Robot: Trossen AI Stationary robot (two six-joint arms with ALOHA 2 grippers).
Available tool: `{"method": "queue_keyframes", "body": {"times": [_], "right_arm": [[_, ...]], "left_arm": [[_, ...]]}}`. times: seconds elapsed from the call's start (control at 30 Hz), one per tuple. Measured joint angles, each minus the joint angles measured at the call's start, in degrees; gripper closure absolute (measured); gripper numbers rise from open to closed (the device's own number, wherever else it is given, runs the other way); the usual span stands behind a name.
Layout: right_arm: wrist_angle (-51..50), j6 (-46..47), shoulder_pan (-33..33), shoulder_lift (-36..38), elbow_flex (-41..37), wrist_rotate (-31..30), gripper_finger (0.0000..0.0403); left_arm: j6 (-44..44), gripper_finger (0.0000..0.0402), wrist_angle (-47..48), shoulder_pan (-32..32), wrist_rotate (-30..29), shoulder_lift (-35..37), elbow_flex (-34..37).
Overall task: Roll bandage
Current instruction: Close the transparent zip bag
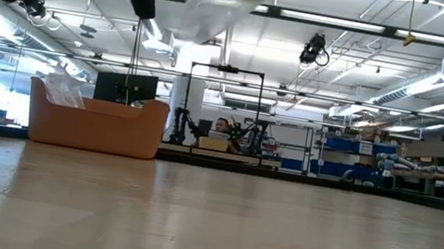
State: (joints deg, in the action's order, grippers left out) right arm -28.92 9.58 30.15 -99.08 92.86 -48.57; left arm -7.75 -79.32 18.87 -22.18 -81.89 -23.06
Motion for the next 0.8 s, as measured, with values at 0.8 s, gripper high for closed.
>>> {"method": "queue_keyframes", "body": {"times": [0.8], "right_arm": [[-23.6,19.9,2.4,4.6,-1.3,4.0,0.0378]], "left_arm": [[3.2,0.0402,6.9,0.7,-0.5,0.0,0.8]]}}
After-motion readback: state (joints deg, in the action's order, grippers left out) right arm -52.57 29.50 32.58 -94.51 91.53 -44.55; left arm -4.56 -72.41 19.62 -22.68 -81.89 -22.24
